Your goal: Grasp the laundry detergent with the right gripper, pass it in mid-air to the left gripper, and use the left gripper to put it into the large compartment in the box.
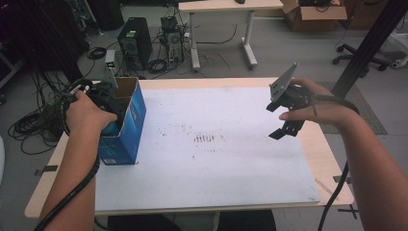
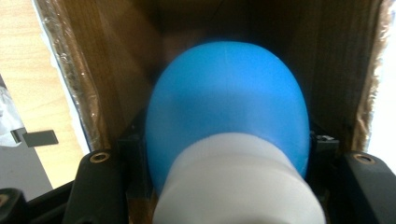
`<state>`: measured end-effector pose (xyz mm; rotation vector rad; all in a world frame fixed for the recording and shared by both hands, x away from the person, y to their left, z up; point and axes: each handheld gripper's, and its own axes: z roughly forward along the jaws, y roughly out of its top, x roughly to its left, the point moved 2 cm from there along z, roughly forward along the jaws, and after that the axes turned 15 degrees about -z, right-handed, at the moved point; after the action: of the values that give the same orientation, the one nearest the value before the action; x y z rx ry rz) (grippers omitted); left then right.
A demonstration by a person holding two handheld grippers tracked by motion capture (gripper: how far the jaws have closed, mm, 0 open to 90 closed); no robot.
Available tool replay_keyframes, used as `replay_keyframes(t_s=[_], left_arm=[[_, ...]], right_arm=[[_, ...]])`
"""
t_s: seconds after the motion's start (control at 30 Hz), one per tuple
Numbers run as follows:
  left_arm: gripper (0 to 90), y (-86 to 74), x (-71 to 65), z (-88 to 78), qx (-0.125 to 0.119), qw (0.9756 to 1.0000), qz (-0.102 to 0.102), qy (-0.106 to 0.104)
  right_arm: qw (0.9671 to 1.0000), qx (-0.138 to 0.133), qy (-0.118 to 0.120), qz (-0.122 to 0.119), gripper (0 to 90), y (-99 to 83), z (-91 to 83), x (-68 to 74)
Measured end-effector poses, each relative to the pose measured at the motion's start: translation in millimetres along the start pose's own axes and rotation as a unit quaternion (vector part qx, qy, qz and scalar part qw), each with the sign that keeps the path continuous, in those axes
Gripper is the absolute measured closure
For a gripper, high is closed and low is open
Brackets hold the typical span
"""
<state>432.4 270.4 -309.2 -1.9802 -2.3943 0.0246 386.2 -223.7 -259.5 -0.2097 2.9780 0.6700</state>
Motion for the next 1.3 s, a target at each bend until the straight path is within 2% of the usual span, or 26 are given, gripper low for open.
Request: replay_keyframes(t_s=[0.8, 1.1, 1.3], left_arm=[[37.0, 0.4, -0.6, 3.9, -0.007, 1.0000, 0.001, -0.001], [32.6, -1.2, -0.3, -3.0, -0.015, 0.9998, 0.007, 0.013], [30.6, -3.4, -1.0, -6.6, -0.018, 0.9998, 0.007, 0.010]], right_arm=[[1.0000, -0.004, -0.008, 0.004, 2.7, -4.0, -5.7, 4.3], [0.9999, -0.007, -0.008, 0.006, 2.6, -6.3, -4.3, 3.7], [0.9999, -0.009, -0.008, 0.007, 2.7, -6.7, -3.7, 3.2]])
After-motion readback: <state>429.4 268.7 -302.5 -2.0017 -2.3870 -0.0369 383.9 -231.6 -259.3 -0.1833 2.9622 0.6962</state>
